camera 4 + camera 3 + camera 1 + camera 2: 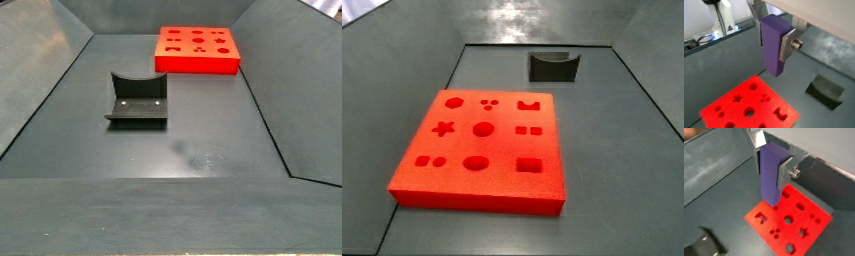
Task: Pick up the rectangle object. Move up. Place the rectangle object on the fixture. Regrasp the rectangle object. Move to above the board. Insert the rectangle object.
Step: Move to above the board, then insert the rectangle object.
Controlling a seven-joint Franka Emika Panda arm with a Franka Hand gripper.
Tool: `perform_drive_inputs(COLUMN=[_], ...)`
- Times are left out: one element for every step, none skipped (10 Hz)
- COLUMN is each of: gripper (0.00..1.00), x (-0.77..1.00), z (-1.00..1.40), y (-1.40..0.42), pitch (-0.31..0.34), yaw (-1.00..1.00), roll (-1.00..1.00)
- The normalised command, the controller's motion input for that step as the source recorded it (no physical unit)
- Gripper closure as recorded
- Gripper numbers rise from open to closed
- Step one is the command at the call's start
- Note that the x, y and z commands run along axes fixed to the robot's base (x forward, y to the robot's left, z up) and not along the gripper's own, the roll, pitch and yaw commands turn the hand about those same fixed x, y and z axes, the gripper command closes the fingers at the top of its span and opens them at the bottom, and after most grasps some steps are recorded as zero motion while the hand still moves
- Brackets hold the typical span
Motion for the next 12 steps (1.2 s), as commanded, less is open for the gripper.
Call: perform_drive_inputs(gripper=[1.0,1.0,1.0,1.0,1.0,1.0,1.0,1.0,1.0,1.0,1.0,1.0], x=[-0.07,-0.04,0.55,0.56,0.55,0.53,0.49,0.39,0.3,0.29,0.28,0.29], z=[0.01,0.0,-1.0,-1.0,-1.0,-1.0,-1.0,-1.0,-1.0,-1.0,-1.0,-1.0], y=[0.0,0.0,-0.54,-0.58,-0.62,-0.62,-0.63,-0.58,-0.52,-0.52,-0.53,-0.45], pitch=[-0.054,-0.041,0.003,0.0,0.0,-0.029,-0.036,-0.019,-0.019,-0.016,-0.026,-0.037], yaw=[-0.01,-0.01,-0.03,-0.03,-0.02,-0.03,-0.03,0.0,0.0,0.0,0.0,0.0], roll=[-0.35,-0.21,0.0,0.0,0.0,0.0,0.0,0.0,0.01,0.01,0.01,0.03])
